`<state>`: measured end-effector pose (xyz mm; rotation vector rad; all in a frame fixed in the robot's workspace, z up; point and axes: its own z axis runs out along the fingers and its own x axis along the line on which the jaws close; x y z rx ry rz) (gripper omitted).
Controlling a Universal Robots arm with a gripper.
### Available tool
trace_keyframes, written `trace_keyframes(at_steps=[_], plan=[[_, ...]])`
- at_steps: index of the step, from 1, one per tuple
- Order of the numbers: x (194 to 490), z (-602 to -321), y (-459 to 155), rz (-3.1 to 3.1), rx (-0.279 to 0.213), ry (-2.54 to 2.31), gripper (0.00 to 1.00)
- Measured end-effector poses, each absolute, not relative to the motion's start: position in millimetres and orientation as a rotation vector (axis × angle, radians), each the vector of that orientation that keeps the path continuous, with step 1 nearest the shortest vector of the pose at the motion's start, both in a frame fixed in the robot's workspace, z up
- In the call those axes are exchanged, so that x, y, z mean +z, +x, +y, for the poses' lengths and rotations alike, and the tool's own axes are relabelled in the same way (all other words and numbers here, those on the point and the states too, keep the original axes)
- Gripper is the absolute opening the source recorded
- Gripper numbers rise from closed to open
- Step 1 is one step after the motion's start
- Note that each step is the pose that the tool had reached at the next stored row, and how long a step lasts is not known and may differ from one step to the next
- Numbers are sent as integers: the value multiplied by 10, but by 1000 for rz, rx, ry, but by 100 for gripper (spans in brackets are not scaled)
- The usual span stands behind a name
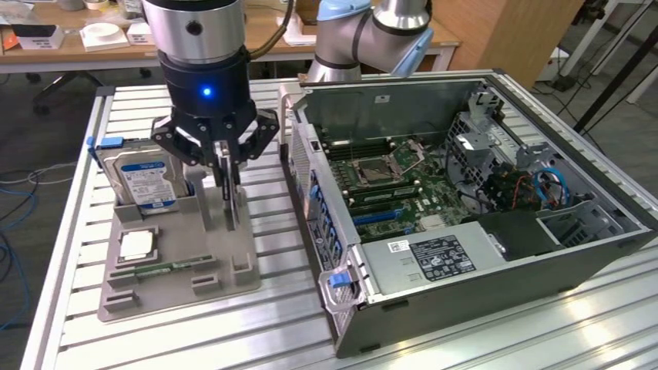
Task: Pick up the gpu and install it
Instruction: 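Pick up the gpu and move the gpu toward the slot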
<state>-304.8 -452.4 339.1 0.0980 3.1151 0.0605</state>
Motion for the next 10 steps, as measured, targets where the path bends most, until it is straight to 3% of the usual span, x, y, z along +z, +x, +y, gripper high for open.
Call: trace_keyframes(at_steps=[10], plan=[[3467,-4524,-3048,3115,61,98,26]])
